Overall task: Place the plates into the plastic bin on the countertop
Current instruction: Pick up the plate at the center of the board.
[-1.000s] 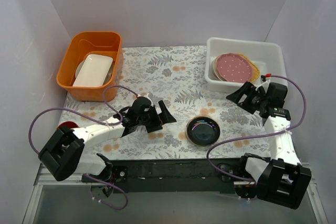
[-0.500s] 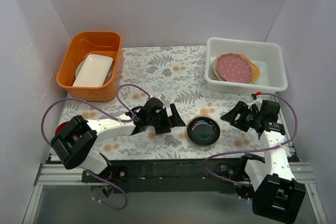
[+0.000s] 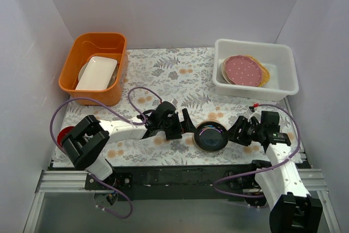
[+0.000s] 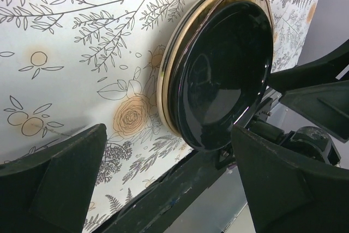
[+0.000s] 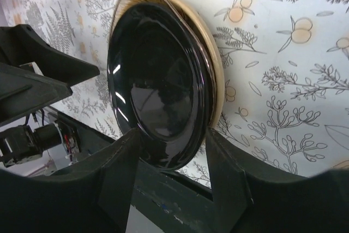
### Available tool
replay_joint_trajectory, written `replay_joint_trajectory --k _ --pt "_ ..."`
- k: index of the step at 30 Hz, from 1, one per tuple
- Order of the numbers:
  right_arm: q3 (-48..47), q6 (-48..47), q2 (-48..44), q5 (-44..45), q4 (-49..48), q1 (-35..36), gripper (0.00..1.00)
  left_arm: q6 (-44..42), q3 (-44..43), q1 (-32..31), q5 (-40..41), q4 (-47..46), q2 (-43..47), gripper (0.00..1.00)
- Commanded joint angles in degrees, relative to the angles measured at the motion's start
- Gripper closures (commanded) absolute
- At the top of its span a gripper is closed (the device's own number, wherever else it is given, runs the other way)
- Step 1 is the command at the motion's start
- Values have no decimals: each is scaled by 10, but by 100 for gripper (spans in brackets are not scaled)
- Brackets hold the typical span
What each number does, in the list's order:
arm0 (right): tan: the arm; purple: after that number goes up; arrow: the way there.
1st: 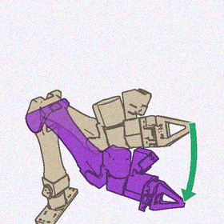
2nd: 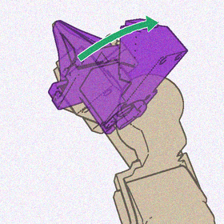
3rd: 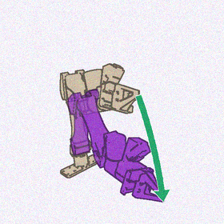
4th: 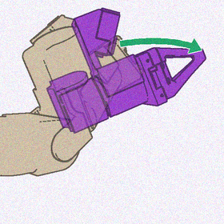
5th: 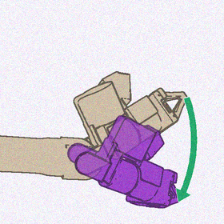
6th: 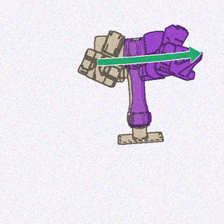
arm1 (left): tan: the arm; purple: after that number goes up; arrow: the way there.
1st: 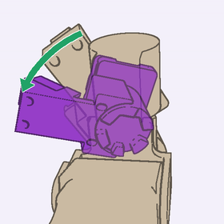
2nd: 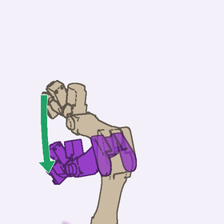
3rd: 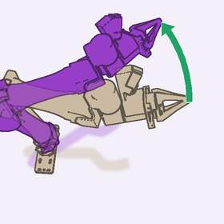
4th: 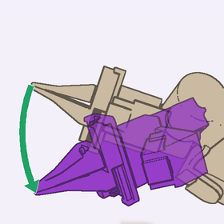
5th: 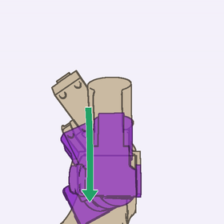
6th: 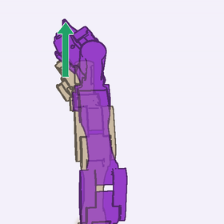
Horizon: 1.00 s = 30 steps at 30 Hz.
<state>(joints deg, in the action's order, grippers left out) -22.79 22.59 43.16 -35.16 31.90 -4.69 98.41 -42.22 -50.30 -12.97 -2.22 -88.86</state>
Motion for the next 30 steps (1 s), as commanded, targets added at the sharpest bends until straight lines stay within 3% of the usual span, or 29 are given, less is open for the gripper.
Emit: replay_joint_trajectory --k 1,5,14,22,30 --pt "18 14 -14 19 15 13 42 -3 -18 -4 -6 -9 0 3" --pt "23 14 -12 37 23 18 50 -4 -16 -6 -7 -10 1 3" --pt "27 22 -1 43 10 28 55 -5 -14 -6 -6 -10 4 3" --pt "30 31 8 62 2 46 67 -6 -14 -5 -7 -9 4 3" --pt "26 35 6 69 4 46 91 -7 -11 -6 -5 -9 10 3"
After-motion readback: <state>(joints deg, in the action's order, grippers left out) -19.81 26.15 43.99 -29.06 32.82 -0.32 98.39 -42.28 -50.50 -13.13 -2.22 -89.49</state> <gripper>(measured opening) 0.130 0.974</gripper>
